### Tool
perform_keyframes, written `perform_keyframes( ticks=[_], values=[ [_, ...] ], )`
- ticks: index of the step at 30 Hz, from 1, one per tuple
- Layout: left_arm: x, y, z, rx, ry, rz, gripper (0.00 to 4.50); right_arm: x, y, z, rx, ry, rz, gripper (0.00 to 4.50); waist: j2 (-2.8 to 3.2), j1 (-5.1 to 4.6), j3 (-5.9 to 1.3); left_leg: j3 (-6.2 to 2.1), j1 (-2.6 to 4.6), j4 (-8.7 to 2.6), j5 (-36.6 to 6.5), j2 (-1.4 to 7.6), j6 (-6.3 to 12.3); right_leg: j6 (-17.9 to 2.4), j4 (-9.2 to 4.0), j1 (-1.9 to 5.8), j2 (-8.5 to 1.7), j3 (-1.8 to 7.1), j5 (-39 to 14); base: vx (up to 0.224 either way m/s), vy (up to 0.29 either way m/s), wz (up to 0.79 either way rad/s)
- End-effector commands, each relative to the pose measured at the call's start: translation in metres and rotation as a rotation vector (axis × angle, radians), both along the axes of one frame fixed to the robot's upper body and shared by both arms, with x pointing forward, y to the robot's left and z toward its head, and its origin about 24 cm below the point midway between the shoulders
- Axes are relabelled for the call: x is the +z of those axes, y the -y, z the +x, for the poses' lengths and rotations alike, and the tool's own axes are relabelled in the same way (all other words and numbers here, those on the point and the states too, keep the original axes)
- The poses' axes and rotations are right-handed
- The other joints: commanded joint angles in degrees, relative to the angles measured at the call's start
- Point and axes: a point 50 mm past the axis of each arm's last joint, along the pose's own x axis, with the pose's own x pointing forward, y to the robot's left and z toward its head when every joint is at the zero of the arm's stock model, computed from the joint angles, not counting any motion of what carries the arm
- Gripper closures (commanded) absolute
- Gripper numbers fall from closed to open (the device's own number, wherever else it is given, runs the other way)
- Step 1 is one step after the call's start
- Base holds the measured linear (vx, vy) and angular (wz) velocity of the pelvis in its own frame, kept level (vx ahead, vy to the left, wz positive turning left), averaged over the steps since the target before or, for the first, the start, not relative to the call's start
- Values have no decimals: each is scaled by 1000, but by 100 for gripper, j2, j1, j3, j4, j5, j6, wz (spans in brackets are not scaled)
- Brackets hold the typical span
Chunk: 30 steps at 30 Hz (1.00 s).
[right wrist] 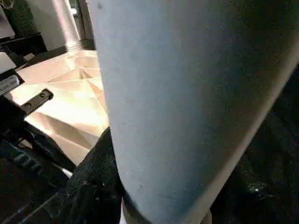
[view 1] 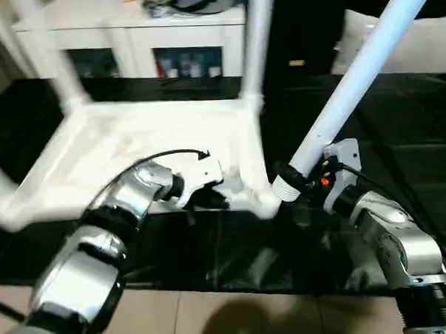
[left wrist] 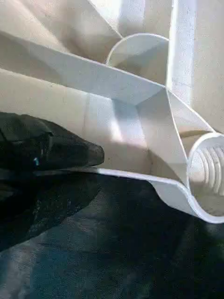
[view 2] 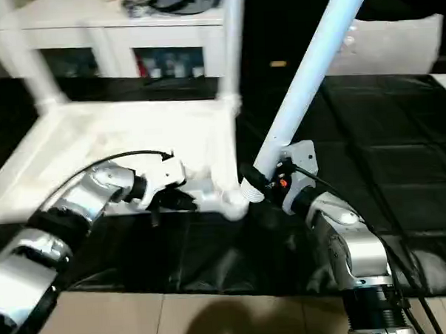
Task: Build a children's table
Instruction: Rotate table base, then insert table leg to table base
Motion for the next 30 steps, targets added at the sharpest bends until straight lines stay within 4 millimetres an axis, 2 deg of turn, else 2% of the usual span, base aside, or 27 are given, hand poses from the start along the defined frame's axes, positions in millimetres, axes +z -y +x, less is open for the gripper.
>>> perform_keyframes(
  ticks=[1,2,3,4,5,7,8,11,13,20,23,30],
  values=[
    [-24,-12,-11,103,-91,35,449,9,-7,5,22,37,5,259,-132,60,-360,-26,-43,-413,-1131,112,278,-637,-550,318,-431,243,-2597,0,0,0],
    [-24,-9,-15,78,-64,27,449,9,-8,6,30,36,4,259,-110,65,-357,-15,-32,-410,-1112,113,294,-639,-559,292,-423,249,-2576,0,0,0],
    [-24,-9,-15,77,-63,26,450,9,-8,6,30,36,4,259,-111,56,-359,-18,-46,-416,-1093,116,295,-643,-551,305,-421,250,-2539,0,0,0],
    [-21,-5,-20,-1,6,0,450,9,-10,7,41,36,3,259,-165,75,-363,-12,-28,-420,-1075,128,310,-626,-565,288,-423,256,-2520,0,0,0],
    [-20,-4,-22,-22,23,-4,450,9,-11,7,45,36,3,259,-138,74,-366,-19,-65,-428,-1000,119,306,-600,-532,313,-421,257,-2444,0,0,0],
    [-18,-3,-27,-94,76,-12,450,10,-13,8,57,37,2,259,-111,76,-381,-15,-52,-434,-955,139,305,-609,-521,289,-409,272,-2229,0,0,0],
    [-17,-4,-30,-120,95,-12,450,10,-14,8,65,36,1,259,-101,81,-401,-27,-55,-443,-920,166,273,-670,-474,303,-418,281,-1974,0,0,0],
    [-12,-2,-35,-143,143,-44,450,10,-16,9,76,37,-5,259,-92,74,-411,-6,-51,-441,-819,168,267,-864,-420,308,-403,291,-1468,0,0,0],
    [-11,-2,-36,-130,150,-48,450,10,-16,10,81,37,-8,259,-95,79,-409,3,-58,-435,-764,162,277,-936,-403,316,-405,296,-1325,0,0,0],
    [-12,-7,-38,-158,175,-21,450,11,-24,5,187,21,-29,259,-112,60,-386,6,-69,-441,-866,145,264,-796,-438,333,-403,294,-1602,0,0,0],
    [-11,-8,-39,-161,174,-37,450,12,-30,2,255,6,-26,259,-93,66,-380,10,-51,-443,-937,150,248,-780,-459,319,-406,299,-1766,0,0,0],
    [-12,-10,-41,-169,160,-45,450,6,-37,2,321,-44,-93,259,-107,67,-384,6,-41,-449,-922,164,198,-838,-432,309,-403,303,-1667,0,0,0]
  ],
)
